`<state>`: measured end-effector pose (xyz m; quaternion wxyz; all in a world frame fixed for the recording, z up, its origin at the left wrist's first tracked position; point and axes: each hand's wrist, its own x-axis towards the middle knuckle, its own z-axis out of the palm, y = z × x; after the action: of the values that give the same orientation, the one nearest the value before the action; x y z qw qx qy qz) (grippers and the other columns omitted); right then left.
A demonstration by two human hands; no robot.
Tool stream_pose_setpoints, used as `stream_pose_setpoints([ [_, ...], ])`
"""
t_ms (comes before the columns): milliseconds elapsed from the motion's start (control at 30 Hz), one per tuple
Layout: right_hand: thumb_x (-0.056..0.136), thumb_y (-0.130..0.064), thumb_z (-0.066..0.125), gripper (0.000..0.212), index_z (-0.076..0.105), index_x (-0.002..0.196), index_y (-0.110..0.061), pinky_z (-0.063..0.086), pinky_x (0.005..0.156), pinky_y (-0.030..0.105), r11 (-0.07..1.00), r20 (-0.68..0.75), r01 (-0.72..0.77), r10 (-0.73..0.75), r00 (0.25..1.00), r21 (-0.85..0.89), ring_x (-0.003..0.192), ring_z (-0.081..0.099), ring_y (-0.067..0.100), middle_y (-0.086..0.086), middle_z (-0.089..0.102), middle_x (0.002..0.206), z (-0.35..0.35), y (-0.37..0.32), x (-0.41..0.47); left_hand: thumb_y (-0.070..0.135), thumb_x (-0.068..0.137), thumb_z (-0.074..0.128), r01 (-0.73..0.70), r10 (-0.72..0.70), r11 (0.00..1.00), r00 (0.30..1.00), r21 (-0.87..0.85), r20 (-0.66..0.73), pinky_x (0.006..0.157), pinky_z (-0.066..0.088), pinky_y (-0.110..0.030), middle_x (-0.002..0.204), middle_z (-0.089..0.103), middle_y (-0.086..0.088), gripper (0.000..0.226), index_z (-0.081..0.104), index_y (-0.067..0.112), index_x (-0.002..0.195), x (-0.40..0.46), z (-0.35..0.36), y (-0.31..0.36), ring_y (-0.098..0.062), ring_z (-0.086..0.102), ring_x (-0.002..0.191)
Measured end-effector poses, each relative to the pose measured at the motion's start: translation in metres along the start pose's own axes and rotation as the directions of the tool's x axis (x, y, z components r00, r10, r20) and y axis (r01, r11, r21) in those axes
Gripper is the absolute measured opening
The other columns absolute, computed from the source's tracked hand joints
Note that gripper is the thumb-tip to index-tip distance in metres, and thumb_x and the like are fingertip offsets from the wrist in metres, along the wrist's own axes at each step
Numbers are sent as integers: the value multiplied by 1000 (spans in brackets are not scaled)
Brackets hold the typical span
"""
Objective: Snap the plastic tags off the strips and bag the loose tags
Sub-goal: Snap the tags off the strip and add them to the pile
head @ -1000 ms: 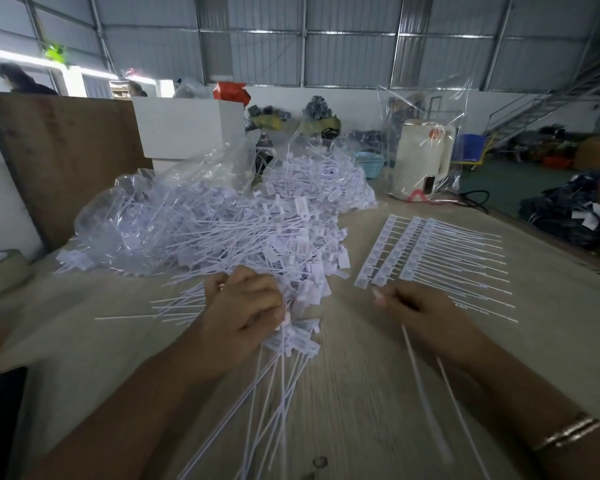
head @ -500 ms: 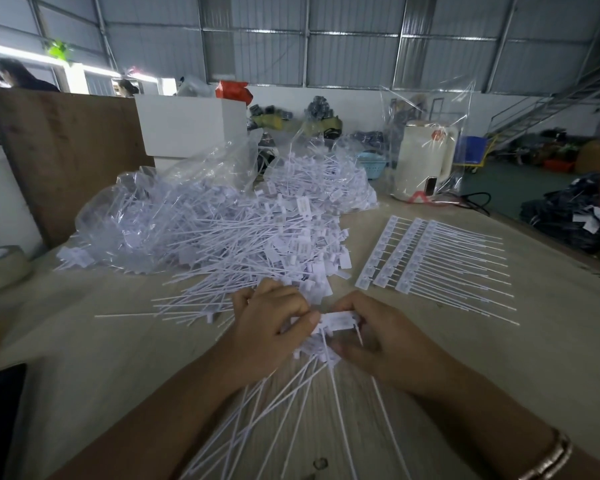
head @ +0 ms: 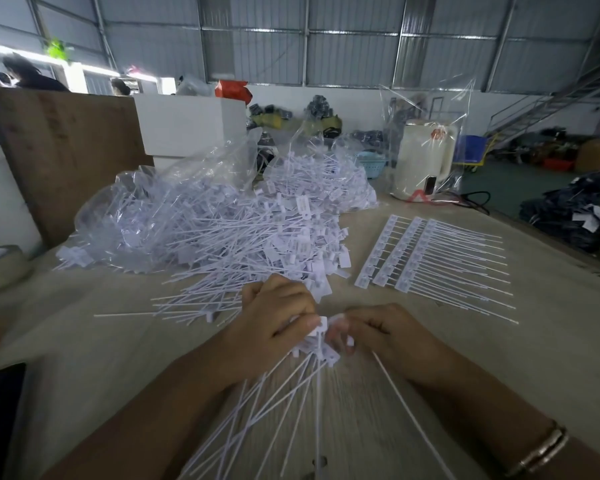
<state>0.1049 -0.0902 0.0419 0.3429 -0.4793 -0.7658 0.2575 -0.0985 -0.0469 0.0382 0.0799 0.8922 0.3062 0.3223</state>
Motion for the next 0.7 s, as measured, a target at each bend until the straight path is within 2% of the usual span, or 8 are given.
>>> stream_pose_setpoints([
  [67, 97, -28, 44, 33, 68, 75, -25, 42, 55, 8, 973, -180, -117, 154, 972, 200, 58, 54, -3, -10, 61, 63, -13, 3, -1, 41, 87, 36, -10, 4, 991, 999, -137, -39, 79, 35, -47, 73, 54, 7, 39, 56, 13, 69, -2, -10, -11, -11, 47, 82],
  [167, 94, -32, 48, 22, 61, 78, -24, 41, 59, 18, 974, -324, -192, 221, 920, 118, 62, 52, 6, -9, 56, 66, -26, 14, -4, 44, 87, 37, 35, -37, 999, 995, -25, -94, 77, 29, -41, 65, 47, 16, 39, 53, 17, 63, -9, -19, -28, 2, 43, 82],
  [267, 86, -45, 55, 21, 57, 79, -26, 40, 54, 17, 962, -291, -273, 270, 918, 32, 60, 53, 8, -5, 59, 71, -1, 11, -1, 57, 85, 32, 70, -51, 956, 996, 284, -71, 80, 19, -33, 69, 43, 23, 37, 51, 31, 66, -7, -10, -23, 6, 37, 87],
  [367, 77, -66, 46, 42, 55, 85, -26, 41, 52, 17, 973, -232, -206, 177, 956, -107, 52, 54, 0, -6, 60, 66, 21, 1, 9, 60, 83, 32, 146, -77, 884, 982, 443, -170, 79, 18, -31, 92, 57, 17, 44, 63, 29, 89, 1, -5, -11, -9, 50, 92],
  [433, 83, -63, 41, 41, 53, 99, -27, 45, 57, 19, 968, -210, -219, 191, 959, -121, 60, 60, 0, -9, 62, 72, 23, -2, 12, 56, 87, 31, 191, -66, 868, 959, 459, -274, 77, 30, -32, 86, 60, 8, 45, 62, 23, 86, 4, -11, -6, -15, 56, 81],
  [500, 89, -55, 39, 34, 55, 95, -26, 45, 62, 19, 960, -243, -272, 247, 938, -74, 69, 59, 1, -13, 60, 80, 16, 0, 8, 65, 88, 18, 256, -149, 889, 945, 379, -291, 67, 44, -32, 65, 54, 8, 61, 56, 22, 67, 3, -22, 0, -12, 53, 60],
  [600, 88, -59, 33, 55, 65, 64, -21, 42, 68, 23, 936, -246, -347, 322, 914, -64, 64, 57, 0, -11, 62, 65, -2, 2, -1, 88, 59, -18, 470, -493, 747, 866, 469, -83, 65, 39, -29, 49, 49, 7, 104, 56, 17, 51, -11, -34, 13, -5, 48, 50],
  [700, 89, -56, 30, 60, 66, 52, -24, 38, 62, 16, 940, 1, -340, 340, 940, -31, 50, 51, -1, -11, 57, 51, -4, -4, -7, 98, 39, -14, 431, -653, 686, 720, 587, 235, 74, 37, -31, 62, 51, 8, 108, 56, 18, 63, -21, -29, 26, -6, 52, 68],
])
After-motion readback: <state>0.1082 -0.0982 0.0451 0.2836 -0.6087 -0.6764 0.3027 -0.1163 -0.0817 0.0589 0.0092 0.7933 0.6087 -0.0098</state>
